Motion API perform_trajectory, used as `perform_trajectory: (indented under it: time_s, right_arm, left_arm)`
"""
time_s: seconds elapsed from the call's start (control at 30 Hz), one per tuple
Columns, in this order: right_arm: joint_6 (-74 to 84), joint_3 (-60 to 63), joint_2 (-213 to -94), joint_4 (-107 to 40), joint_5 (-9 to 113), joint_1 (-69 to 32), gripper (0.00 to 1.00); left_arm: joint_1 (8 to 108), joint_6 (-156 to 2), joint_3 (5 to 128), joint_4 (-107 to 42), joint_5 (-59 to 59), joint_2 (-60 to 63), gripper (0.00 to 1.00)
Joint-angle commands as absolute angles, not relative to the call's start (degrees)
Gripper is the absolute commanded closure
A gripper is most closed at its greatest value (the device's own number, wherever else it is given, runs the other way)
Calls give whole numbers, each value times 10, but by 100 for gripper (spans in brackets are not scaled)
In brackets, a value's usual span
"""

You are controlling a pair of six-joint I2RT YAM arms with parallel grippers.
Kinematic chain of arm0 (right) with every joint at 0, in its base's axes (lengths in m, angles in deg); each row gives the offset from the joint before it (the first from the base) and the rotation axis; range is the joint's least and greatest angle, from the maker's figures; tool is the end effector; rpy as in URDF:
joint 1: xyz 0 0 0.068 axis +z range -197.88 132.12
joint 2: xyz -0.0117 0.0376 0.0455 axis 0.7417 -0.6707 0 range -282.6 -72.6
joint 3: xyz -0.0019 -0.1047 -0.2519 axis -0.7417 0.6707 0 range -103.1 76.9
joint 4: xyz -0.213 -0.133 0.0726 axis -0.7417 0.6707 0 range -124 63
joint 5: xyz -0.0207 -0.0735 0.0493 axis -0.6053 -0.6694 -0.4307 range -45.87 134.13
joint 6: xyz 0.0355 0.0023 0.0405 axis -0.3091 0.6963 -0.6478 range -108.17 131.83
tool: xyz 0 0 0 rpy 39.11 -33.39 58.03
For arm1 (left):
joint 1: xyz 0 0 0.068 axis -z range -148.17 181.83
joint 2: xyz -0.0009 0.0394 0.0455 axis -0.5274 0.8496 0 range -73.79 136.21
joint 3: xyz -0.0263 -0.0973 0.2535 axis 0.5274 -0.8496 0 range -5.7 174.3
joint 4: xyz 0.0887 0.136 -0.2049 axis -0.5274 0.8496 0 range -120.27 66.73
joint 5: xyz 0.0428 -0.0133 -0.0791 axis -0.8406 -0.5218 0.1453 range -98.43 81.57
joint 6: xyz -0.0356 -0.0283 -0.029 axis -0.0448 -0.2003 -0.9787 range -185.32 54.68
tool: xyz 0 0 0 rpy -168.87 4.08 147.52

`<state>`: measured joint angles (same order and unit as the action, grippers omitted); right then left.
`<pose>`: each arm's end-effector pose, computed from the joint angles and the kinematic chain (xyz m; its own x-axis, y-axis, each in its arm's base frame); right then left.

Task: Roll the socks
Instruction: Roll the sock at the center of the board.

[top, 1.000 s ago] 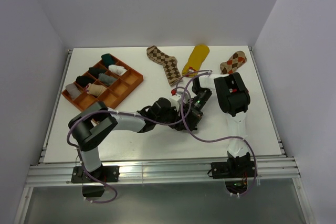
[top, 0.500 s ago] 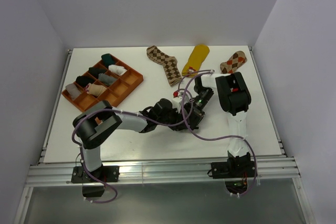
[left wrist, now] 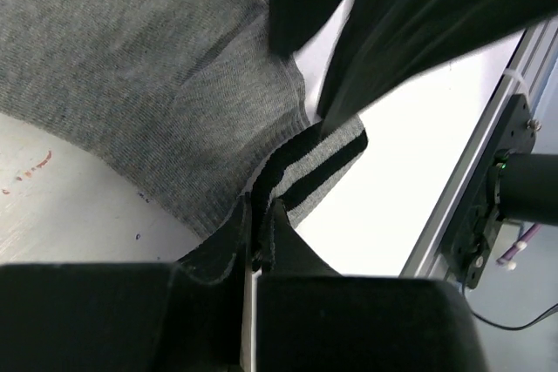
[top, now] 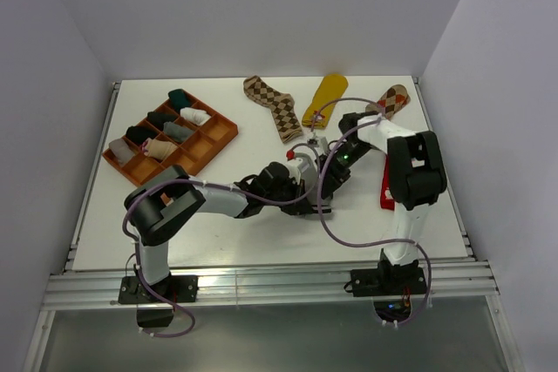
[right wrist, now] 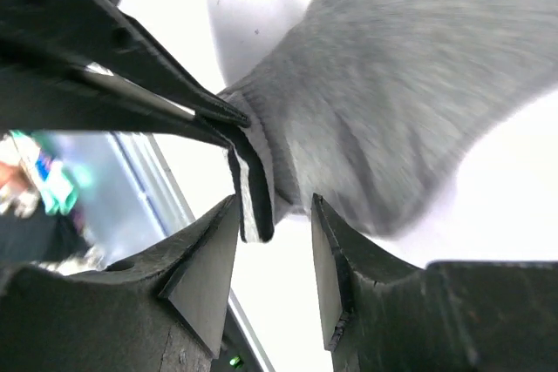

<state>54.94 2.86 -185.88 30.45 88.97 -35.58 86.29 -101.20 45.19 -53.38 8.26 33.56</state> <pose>0.3157 0.0944 0.1511 -0.7012 -0.6488 -0.2956 -0.6401 0.3902 0.6618 0.2094 -0.3107 0.1350 -0.7974 0.1505 -0.5844 0.5573 0.5551 -0.6175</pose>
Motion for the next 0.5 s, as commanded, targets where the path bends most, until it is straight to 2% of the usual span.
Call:
perform_trajectory:
  time_s: [0.0,0.2,0.47]
  right_arm:
    - [528,40,-1803,253,905,-386,53]
    - [519,75,-1735,210,913,-434,53]
    - [501,185,-1580,50,850,-451,51]
  left_arm:
    - [864,-1031,457,-493,82,355,100]
    - [853,-1057,491,-430,91,360,100]
    - [800,-1112,511,-369,184,368,100]
